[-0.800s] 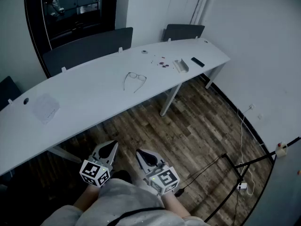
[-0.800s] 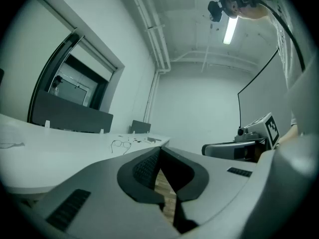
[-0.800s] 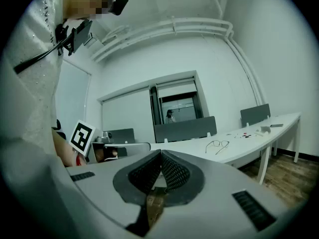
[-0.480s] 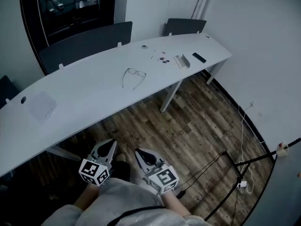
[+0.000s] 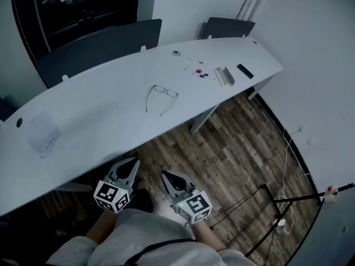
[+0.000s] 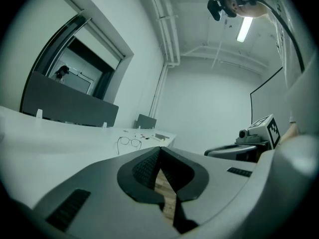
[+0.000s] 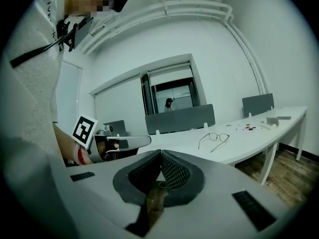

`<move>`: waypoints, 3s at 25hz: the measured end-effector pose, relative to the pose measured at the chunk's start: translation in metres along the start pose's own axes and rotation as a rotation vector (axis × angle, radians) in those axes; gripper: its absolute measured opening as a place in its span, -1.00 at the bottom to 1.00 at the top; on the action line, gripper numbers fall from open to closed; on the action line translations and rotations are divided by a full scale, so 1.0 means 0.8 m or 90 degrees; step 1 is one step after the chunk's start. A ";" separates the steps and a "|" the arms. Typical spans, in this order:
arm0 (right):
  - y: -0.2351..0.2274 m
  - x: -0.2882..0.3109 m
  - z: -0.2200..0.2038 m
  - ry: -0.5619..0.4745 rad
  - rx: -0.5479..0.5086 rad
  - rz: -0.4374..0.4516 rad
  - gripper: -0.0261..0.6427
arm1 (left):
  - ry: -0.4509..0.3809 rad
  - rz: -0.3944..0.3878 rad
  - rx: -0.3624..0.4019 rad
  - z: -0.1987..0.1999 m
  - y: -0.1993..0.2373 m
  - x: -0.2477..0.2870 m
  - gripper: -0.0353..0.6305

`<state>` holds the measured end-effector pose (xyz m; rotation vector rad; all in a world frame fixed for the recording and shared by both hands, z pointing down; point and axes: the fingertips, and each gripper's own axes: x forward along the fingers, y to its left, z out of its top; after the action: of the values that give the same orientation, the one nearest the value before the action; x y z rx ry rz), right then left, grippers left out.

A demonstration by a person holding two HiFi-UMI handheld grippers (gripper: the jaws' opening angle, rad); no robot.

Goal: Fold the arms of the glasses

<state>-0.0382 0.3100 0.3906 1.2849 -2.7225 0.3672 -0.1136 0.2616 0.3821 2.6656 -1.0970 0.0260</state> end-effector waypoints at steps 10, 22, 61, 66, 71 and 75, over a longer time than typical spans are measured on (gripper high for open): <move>-0.090 0.139 0.031 0.014 0.021 -0.006 -0.86 | 0.029 -0.007 -0.007 0.036 0.131 0.102 -0.85; -0.198 0.213 0.025 0.096 -0.106 -0.116 -0.86 | 0.087 -0.038 0.052 0.020 0.226 0.190 -0.85; -0.447 0.345 -0.034 0.276 -0.782 -0.114 -0.55 | 0.222 0.149 0.060 -0.017 0.375 0.344 -0.85; -0.446 0.343 -0.012 0.216 -0.746 -0.083 -0.77 | 0.222 0.158 0.049 -0.018 0.385 0.348 -0.85; -0.438 0.342 0.003 0.185 -0.694 -0.018 -0.81 | 0.244 0.150 0.047 -0.029 0.387 0.349 -0.85; -0.430 0.341 0.009 0.175 -0.602 0.048 -0.81 | 0.253 0.136 0.058 -0.034 0.382 0.355 -0.85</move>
<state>0.0538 -0.1056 0.4971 0.7751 -2.2036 -0.6279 -0.1207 -0.1359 0.5108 2.4505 -1.2555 0.6290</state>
